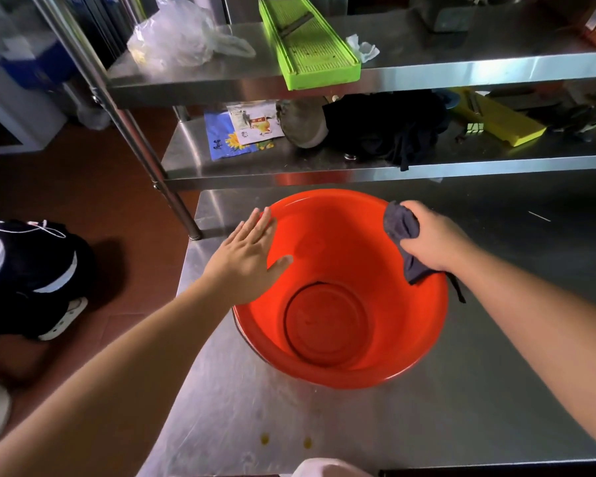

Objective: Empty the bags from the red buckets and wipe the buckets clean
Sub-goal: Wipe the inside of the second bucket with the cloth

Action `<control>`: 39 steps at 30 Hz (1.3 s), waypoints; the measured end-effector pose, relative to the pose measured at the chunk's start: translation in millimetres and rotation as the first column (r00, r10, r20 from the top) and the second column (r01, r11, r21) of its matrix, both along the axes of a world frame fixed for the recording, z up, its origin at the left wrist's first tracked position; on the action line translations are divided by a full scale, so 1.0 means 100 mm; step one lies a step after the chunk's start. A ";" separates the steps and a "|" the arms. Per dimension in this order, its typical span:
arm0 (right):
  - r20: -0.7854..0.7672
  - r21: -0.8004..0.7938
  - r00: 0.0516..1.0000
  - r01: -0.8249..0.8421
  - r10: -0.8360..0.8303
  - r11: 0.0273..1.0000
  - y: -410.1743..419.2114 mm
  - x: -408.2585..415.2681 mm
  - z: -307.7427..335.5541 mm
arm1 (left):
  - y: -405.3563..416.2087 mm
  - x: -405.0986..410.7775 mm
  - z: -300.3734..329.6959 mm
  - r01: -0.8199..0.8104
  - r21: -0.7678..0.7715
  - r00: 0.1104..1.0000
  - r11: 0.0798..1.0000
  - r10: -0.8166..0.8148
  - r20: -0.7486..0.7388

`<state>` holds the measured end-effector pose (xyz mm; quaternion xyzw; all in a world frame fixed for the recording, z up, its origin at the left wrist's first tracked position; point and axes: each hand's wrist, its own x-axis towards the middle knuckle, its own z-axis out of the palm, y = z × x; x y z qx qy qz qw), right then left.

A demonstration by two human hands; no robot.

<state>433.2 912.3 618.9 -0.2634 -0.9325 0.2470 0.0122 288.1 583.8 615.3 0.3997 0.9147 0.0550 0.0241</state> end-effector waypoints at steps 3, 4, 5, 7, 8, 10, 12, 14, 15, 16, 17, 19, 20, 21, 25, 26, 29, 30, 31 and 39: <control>-0.067 0.046 0.996 0.061 -0.058 0.997 -0.06 0.00 -0.05 | 0.00 0.04 -0.06 -0.044 0.017 0.999 0.999 0.043 0.022; -0.085 0.061 0.993 0.087 -0.082 0.994 -0.11 0.04 -0.06 | -0.01 0.05 -0.06 -0.058 0.026 0.998 0.998 0.057 0.022; -0.096 0.074 0.989 0.117 -0.110 0.990 -0.16 0.10 -0.07 | -0.01 0.05 -0.06 -0.069 0.037 0.997 0.997 0.068 0.026; -0.115 0.070 0.977 0.188 -0.179 0.980 -0.29 0.26 -0.09 | 0.00 0.05 -0.05 -0.082 0.054 0.996 0.995 0.080 0.042; -0.121 0.040 0.966 0.233 -0.226 0.972 -0.37 0.37 -0.10 | 0.01 0.06 -0.05 -0.083 0.060 0.996 0.995 0.080 0.049; -0.101 -0.044 0.933 0.343 -0.345 0.938 -0.55 0.62 -0.14 | 0.02 0.08 -0.04 -0.082 0.067 0.996 0.994 0.079 0.051; -0.052 -0.118 0.898 0.430 -0.438 0.895 -0.72 0.83 -0.20 | 0.02 0.08 -0.04 -0.087 0.070 0.995 0.994 0.083 0.046; 0.007 -0.169 0.874 0.480 -0.486 0.861 -0.80 0.92 -0.24 | 0.01 0.08 -0.04 -0.085 0.060 0.996 0.995 0.083 0.038; 0.021 -0.180 0.869 0.490 -0.494 0.853 -0.80 0.92 -0.24 | 0.01 0.08 -0.04 -0.085 0.056 0.996 0.995 0.083 0.039; 0.024 -0.176 0.868 0.492 -0.496 0.852 -0.76 0.89 -0.23 | 0.02 0.09 -0.04 -0.086 0.053 0.996 0.995 0.084 0.043; 0.026 -0.156 0.871 0.489 -0.491 0.858 -0.71 0.84 -0.22 | 0.02 0.10 -0.03 -0.091 0.045 0.995 0.995 0.089 0.046; 0.039 -0.098 0.883 0.470 -0.468 0.877 -0.57 0.71 -0.18 | 0.03 0.15 -0.03 -0.115 0.019 0.992 0.993 0.114 0.047; 0.051 -0.074 0.891 0.453 -0.450 0.888 -0.49 0.64 -0.15 | 0.03 0.20 -0.03 -0.130 0.005 0.990 0.992 0.130 0.046; 0.064 -0.052 0.903 0.428 -0.425 0.902 -0.42 0.57 -0.13 | 0.03 0.25 -0.03 -0.144 -0.010 0.988 0.989 0.145 0.046; 0.105 -0.012 0.954 0.284 -0.281 0.959 -0.12 0.32 -0.02 | 0.05 0.36 0.01 -0.184 -0.013 0.980 0.983 0.182 -0.075; 0.110 -0.014 0.963 0.249 -0.247 0.968 -0.06 0.27 0.01 | 0.06 0.34 0.04 -0.174 0.010 0.981 0.985 0.174 -0.091; 0.126 -0.004 0.977 0.175 -0.173 0.985 0.05 0.16 0.06 | 0.10 0.20 0.04 -0.048 0.015 0.997 0.999 0.048 -0.057; 0.125 0.016 0.980 0.157 -0.158 0.987 0.07 0.14 0.06 | 0.11 0.17 0.03 -0.016 0.009 0.999 1.000 0.016 -0.030; 0.119 0.038 0.981 0.150 -0.153 0.988 0.07 0.14 0.04 | 0.12 0.15 0.01 -0.003 0.009 1.000 1.000 0.003 0.002; 0.010 -0.011 0.925 0.380 -0.380 0.925 -0.28 0.51 -0.11 | 0.12 0.16 -0.07 -0.078 0.078 0.995 0.994 0.073 0.061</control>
